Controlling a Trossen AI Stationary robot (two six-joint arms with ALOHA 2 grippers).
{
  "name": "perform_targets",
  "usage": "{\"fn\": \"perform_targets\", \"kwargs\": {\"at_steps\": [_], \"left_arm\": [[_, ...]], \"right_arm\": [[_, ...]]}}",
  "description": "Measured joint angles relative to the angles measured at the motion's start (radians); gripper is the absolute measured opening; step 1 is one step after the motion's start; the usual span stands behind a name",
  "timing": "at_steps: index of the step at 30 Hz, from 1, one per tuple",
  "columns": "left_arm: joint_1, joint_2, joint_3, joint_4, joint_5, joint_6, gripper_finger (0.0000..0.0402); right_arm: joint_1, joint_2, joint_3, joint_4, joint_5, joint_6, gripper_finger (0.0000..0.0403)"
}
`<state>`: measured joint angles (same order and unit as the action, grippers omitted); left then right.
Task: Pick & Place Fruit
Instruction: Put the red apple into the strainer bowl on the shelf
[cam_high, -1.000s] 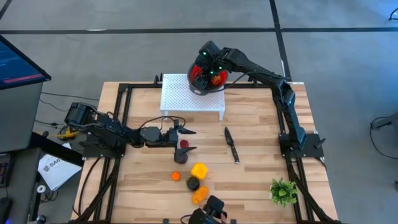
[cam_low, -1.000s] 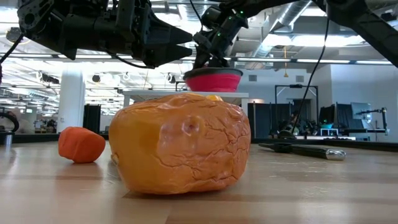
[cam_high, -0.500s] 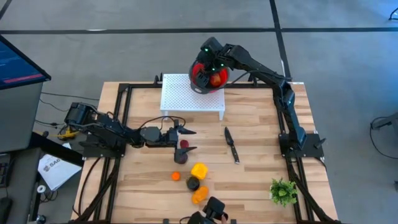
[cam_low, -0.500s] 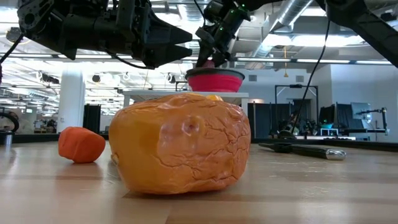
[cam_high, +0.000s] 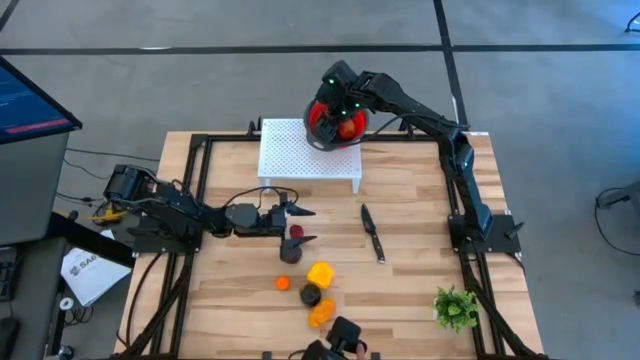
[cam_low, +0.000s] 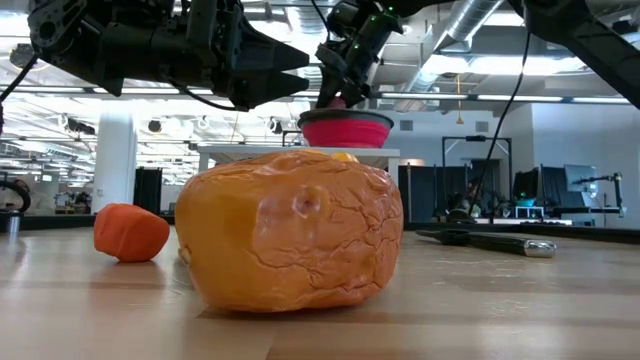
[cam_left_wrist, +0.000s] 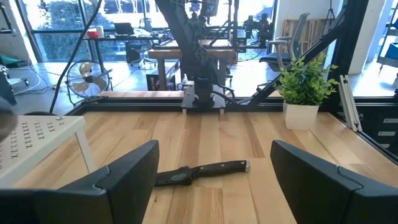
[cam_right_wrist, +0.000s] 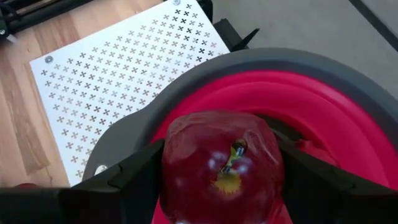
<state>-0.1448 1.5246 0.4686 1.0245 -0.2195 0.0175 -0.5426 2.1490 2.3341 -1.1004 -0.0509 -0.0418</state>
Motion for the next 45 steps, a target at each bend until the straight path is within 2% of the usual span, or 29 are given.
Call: {"fn": "perform_targets", "kwargs": {"at_steps": [31, 40, 45], "left_arm": [[0.000, 0.000, 0.000, 0.004, 0.000, -0.003, 0.0301], [0.000, 0.000, 0.000, 0.004, 0.000, -0.008, 0.0301], [0.000, 0.000, 0.000, 0.004, 0.000, -0.007, 0.0301]], "right_arm": [[-0.006, 0.032, 0.000, -0.018, -0.005, -0.021, 0.0270], [-0.017, 0.032, 0.000, -0.021, -0.054, -0.037, 0.0270], [-0.017, 0.032, 0.000, -0.026, -0.056, -0.056, 0.0291]]}}
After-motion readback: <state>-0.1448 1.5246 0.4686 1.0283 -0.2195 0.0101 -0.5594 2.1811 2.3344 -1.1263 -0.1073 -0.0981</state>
